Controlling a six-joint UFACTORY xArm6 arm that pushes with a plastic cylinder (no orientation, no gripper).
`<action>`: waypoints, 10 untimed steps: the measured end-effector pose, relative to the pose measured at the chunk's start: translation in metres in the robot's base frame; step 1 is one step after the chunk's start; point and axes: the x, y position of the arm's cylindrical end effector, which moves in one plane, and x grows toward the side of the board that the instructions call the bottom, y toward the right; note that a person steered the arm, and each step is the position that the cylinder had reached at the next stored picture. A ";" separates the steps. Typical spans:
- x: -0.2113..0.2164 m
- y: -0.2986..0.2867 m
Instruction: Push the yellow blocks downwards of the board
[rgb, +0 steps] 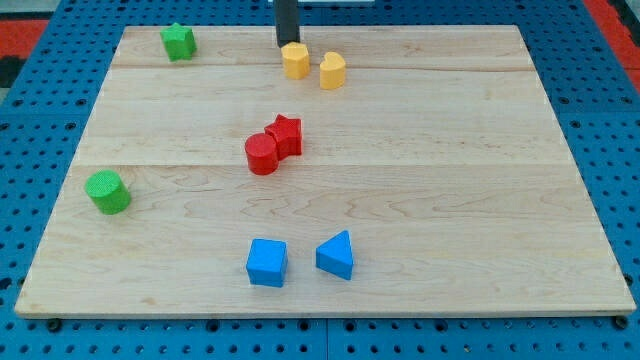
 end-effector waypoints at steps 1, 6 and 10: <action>0.037 0.039; 0.058 0.005; 0.135 0.119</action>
